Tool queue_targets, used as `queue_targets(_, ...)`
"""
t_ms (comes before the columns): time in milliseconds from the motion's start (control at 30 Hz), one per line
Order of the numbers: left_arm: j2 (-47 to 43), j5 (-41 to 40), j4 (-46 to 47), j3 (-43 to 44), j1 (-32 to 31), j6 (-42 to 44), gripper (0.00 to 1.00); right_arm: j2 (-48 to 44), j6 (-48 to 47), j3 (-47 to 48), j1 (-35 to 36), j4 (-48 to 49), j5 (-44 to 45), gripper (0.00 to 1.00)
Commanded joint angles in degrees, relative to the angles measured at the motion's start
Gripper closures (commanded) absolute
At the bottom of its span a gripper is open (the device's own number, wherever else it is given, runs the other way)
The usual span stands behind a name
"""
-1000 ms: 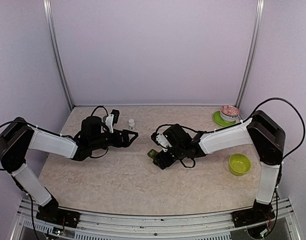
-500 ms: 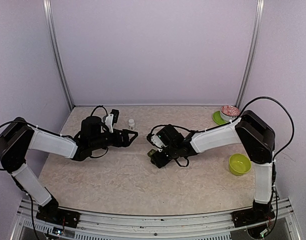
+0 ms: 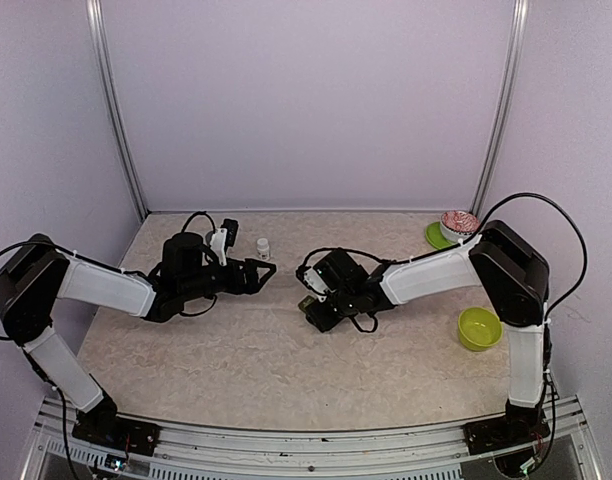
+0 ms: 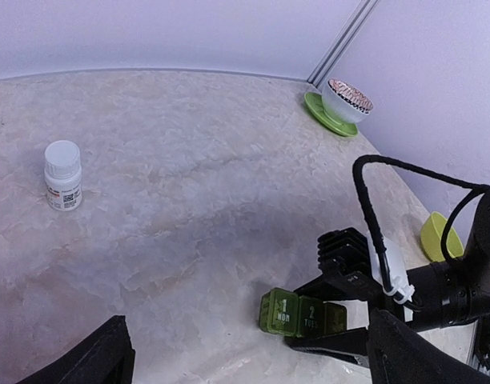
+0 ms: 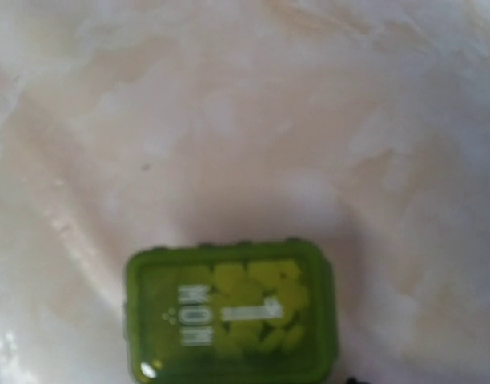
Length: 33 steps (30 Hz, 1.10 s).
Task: Sort the pills into containers
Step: Position the pill container at the center of the board.
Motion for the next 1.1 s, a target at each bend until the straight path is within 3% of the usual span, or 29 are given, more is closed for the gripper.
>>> queue_targets(0, 0.10, -0.09, 1.25, -0.26, 0.28, -0.17, 0.01, -0.27, 1.58, -1.29, -1.96, 0.48, 1.98, 0.47)
queue_targets(600, 0.22, -0.62, 1.25, -0.34, 0.38, -0.27, 0.01, -0.75, 7.65, -5.32, -17.17, 2.57, 4.66, 0.46)
queue_targets(1067, -0.38, -1.37, 0.91, -0.53, 0.24, -0.28, 0.01, 1.14, 14.13, -3.53, -18.35, -0.07, 10.75, 0.36)
